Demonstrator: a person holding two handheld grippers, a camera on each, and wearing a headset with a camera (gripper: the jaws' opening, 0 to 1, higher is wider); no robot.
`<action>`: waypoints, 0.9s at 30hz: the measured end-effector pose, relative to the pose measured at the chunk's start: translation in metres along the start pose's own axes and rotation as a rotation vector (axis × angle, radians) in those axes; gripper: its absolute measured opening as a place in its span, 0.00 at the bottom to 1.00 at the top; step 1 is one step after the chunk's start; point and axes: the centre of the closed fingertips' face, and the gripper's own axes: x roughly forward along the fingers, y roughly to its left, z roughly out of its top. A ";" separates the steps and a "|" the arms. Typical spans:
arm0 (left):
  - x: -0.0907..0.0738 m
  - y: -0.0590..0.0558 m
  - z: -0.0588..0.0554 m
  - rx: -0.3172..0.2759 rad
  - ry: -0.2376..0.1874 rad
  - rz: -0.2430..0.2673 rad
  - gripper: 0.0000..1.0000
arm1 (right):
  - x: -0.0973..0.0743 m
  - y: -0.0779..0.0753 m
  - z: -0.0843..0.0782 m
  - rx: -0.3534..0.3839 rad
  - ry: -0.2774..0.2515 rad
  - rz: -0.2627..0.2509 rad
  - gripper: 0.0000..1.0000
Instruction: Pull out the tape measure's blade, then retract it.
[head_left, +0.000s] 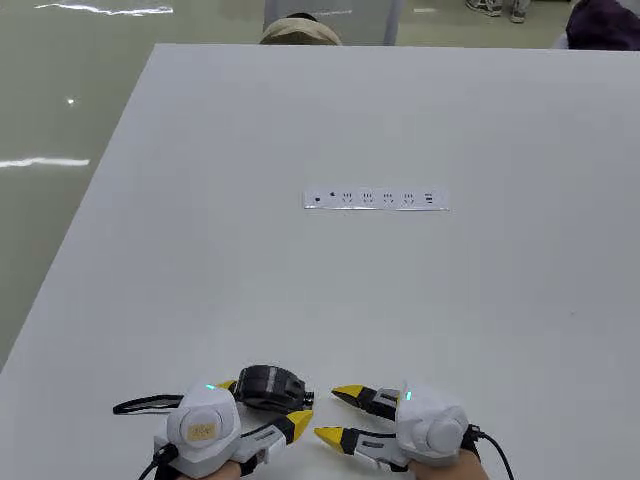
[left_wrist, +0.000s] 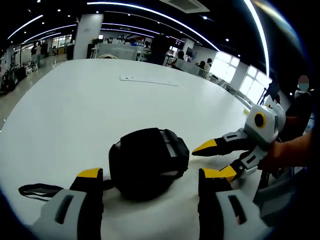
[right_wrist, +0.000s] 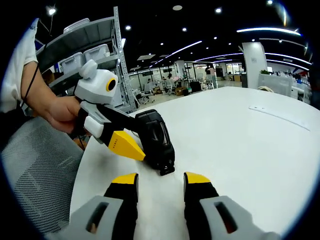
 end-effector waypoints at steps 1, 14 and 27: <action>-0.001 0.000 0.000 0.001 0.001 -0.001 0.76 | -0.002 0.000 0.000 0.002 -0.001 -0.005 0.36; -0.016 -0.004 0.004 0.064 -0.015 -0.075 0.76 | -0.025 0.003 -0.002 0.016 -0.007 -0.058 0.38; -0.030 0.003 -0.004 0.096 -0.003 -0.094 0.76 | -0.044 0.006 -0.003 0.012 -0.012 -0.080 0.42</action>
